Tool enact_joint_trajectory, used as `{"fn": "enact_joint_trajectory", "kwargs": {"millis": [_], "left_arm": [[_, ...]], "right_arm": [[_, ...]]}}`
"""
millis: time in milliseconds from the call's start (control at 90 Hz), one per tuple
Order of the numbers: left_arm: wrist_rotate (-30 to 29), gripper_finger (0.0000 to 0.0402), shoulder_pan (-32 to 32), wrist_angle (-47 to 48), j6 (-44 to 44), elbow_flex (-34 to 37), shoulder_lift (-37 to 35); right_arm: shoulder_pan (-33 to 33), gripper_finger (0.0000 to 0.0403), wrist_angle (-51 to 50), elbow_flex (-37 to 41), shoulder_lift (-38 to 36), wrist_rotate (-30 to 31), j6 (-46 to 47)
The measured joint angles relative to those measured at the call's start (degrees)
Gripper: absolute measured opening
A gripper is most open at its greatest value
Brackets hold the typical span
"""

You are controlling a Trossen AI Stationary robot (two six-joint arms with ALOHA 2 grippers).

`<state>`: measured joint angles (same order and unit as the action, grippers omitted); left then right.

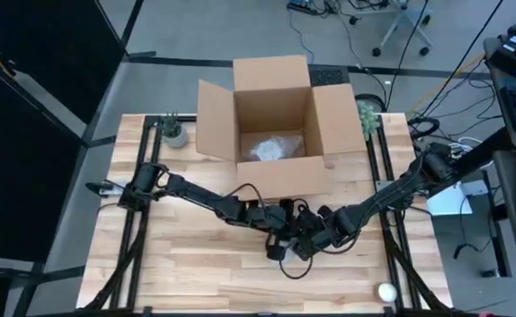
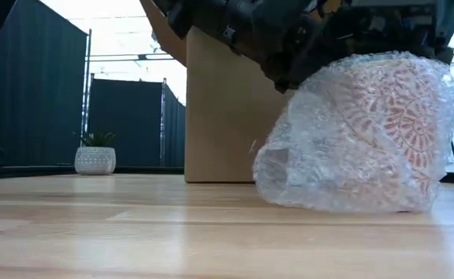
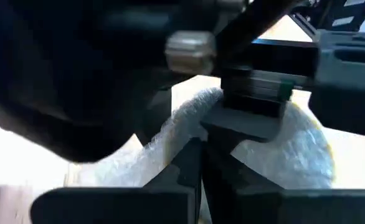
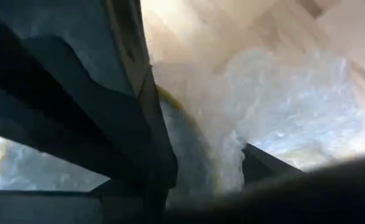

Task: Wrap mug
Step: Put the wrapped orange mug into the cardboard box

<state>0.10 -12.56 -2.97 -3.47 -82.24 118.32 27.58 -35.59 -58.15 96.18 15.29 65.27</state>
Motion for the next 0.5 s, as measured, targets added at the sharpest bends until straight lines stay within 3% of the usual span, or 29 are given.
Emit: {"fn": "enact_joint_trajectory", "kwargs": {"millis": [111,267,500], "left_arm": [[0.1,0.0002,-0.3,2.8,0.2,0.1,-1.7],[0.0,0.0002,-1.0,3.1,0.9,0.2,-2.6],[1.5,0.0002,-3.9,4.7,4.7,-0.2,-2.9]], "right_arm": [[0.0,0.0118,-0.2,0.1,0.0,0.1,-0.1],[0.8,0.0027,-0.3,0.1,0.0,0.2,-2.3],[4.7,0.0033,1.5,-1.4,-1.5,-2.5,-7.6]]}}
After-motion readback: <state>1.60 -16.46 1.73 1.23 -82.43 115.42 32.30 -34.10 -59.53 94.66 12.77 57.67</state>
